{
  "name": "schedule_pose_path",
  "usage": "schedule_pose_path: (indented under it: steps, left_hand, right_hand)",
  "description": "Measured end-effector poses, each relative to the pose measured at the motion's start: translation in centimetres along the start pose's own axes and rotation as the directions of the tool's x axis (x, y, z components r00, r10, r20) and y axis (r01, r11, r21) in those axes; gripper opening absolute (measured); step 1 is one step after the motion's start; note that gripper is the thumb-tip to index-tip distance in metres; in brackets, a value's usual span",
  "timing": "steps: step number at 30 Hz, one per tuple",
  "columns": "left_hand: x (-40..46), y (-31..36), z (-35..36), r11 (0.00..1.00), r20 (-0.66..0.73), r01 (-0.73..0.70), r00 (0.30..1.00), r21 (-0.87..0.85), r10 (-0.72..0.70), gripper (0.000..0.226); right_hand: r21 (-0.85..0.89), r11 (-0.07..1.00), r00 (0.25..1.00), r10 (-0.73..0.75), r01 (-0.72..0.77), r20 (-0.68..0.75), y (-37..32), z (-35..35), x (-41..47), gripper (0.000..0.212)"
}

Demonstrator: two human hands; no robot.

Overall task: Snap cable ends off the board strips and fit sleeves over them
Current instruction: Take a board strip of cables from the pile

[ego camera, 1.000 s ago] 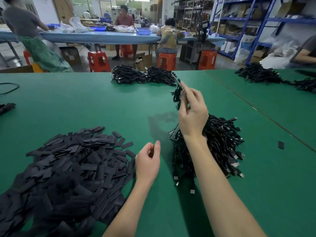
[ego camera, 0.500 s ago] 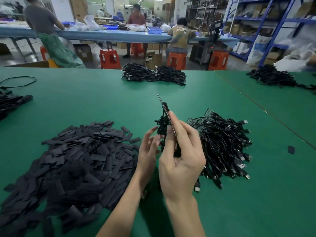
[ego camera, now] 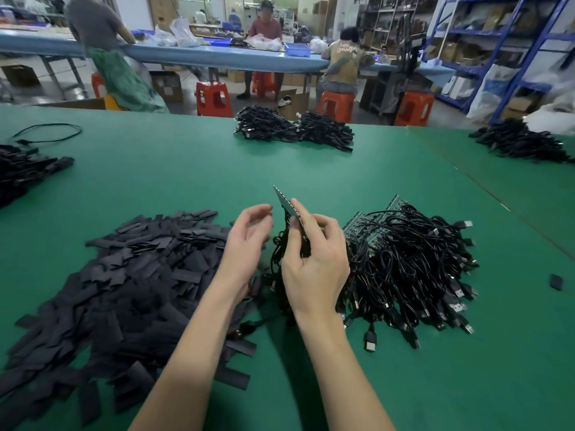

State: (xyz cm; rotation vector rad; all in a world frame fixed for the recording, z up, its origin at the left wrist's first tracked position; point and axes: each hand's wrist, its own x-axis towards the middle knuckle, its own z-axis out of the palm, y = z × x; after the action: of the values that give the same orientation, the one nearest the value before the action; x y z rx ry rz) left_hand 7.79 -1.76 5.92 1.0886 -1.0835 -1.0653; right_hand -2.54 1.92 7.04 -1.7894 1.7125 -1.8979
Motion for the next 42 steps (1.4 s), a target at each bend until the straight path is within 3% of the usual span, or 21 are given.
schedule_pose_path:
  steps: [2, 4, 5, 7, 9, 11, 12, 13, 16, 18, 20, 24, 27, 29, 30, 33, 37, 39, 42]
  left_hand:
    - [0.0, 1.2, -0.9, 0.979, 0.159, 0.094, 0.985, -0.184, -0.065, 0.045]
    - [-0.2, 2.0, -1.4, 0.969, 0.253, 0.125, 0.965, -0.212, -0.068, 0.066]
    - [-0.3, 2.2, -1.4, 0.981, 0.249, 0.092, 0.967, -0.172, -0.047, 0.066]
    - [-0.2, 2.2, -1.2, 0.994, 0.164, 0.027, 0.986, -0.108, -0.009, 0.057]
    - [0.2, 1.9, -1.4, 0.992, 0.044, -0.003, 0.999, -0.127, 0.009, 0.043]
    - [0.7, 1.6, -1.7, 0.994, -0.019, -0.029, 0.999, -0.103, 0.027, 0.022]
    - [0.8, 1.6, -1.8, 0.995, -0.030, -0.035, 0.999, -0.093, 0.032, 0.016]
    - [0.8, 1.7, -1.9, 0.994, -0.038, -0.033, 0.999, -0.104, 0.029, 0.015]
    - [0.9, 2.5, -2.4, 0.970, -0.025, -0.002, 1.000, -0.242, -0.005, 0.019]
    - [1.1, 2.7, -2.9, 0.970, -0.014, 0.004, 1.000, -0.242, -0.008, 0.020]
    - [1.1, 2.7, -3.1, 0.976, -0.002, 0.004, 1.000, -0.219, -0.004, 0.016]
    - [1.2, 2.6, -3.0, 0.981, 0.025, 0.019, 1.000, -0.195, -0.014, 0.007]
    - [1.2, 2.6, -3.0, 0.990, 0.008, 0.015, 1.000, -0.140, -0.014, 0.008]
    - [1.0, 2.8, -3.0, 0.999, -0.007, -0.015, 1.000, -0.031, 0.015, 0.013]
    - [0.9, 3.2, -3.1, 0.992, -0.026, -0.059, 0.998, 0.115, 0.063, 0.015]
    - [0.3, 5.1, -3.6, 0.779, -0.014, -0.238, 0.953, 0.580, 0.302, 0.017]
    - [-0.5, 7.5, -2.0, 0.492, 0.030, -0.342, 0.843, 0.801, 0.537, 0.026]
    - [0.0, 8.0, 0.3, 0.321, 0.092, -0.324, 0.817, 0.890, 0.570, 0.030]
    - [1.6, 7.7, 3.4, 0.242, 0.115, -0.252, 0.876, 0.937, 0.467, 0.049]
  right_hand:
    - [-0.012, 0.997, 0.989, 0.083, -0.083, 0.124, -0.1, 0.5, 0.9, 0.034]
    - [0.013, 0.983, 0.926, 0.169, -0.184, 0.337, -0.2, 0.5, 2.7, 0.038]
    - [0.051, 0.968, 0.859, 0.194, -0.247, 0.474, -0.1, 0.3, 3.9, 0.042]
    - [0.132, 0.909, 0.646, 0.172, -0.394, 0.743, 0.4, -0.7, 6.2, 0.055]
    - [0.203, 0.823, 0.464, 0.081, -0.530, 0.882, 1.4, -1.9, 7.7, 0.058]
    - [0.246, 0.756, 0.399, 0.021, -0.606, 0.917, 2.2, -2.6, 8.4, 0.048]
    - [0.240, 0.770, 0.411, 0.032, -0.591, 0.911, 2.5, -2.7, 8.5, 0.041]
    - [0.218, 0.818, 0.473, 0.074, -0.533, 0.878, 2.7, -2.6, 8.5, 0.032]
    - [0.063, 0.959, 0.819, 0.202, -0.277, 0.537, 3.7, -1.7, 8.4, 0.014]
    - [-0.003, 0.981, 0.914, 0.184, -0.196, 0.362, 4.2, -1.5, 8.4, 0.017]
    - [0.093, 0.953, 0.891, 0.233, -0.290, 0.390, 4.4, -1.9, 8.8, 0.018]
    - [0.309, 0.765, 0.712, 0.263, -0.566, 0.651, 4.6, -2.7, 8.9, 0.013]
    - [0.364, 0.691, 0.665, 0.226, -0.624, 0.711, 4.8, -2.8, 8.5, 0.008]
    - [0.398, 0.622, 0.640, 0.222, -0.674, 0.736, 4.9, -2.6, 8.3, 0.007]
    - [0.410, 0.596, 0.629, 0.215, -0.691, 0.747, 4.9, -2.6, 8.2, 0.008]
    - [0.403, 0.601, 0.619, 0.201, -0.690, 0.760, 5.0, -2.6, 7.8, 0.006]
    - [0.392, 0.577, 0.584, 0.189, -0.716, 0.789, 4.8, -2.6, 7.3, 0.017]
    - [0.392, 0.568, 0.577, 0.186, -0.723, 0.795, 4.6, -2.3, 7.1, 0.017]
    - [0.408, 0.532, 0.571, 0.183, -0.742, 0.800, 4.7, -2.0, 6.9, 0.008]
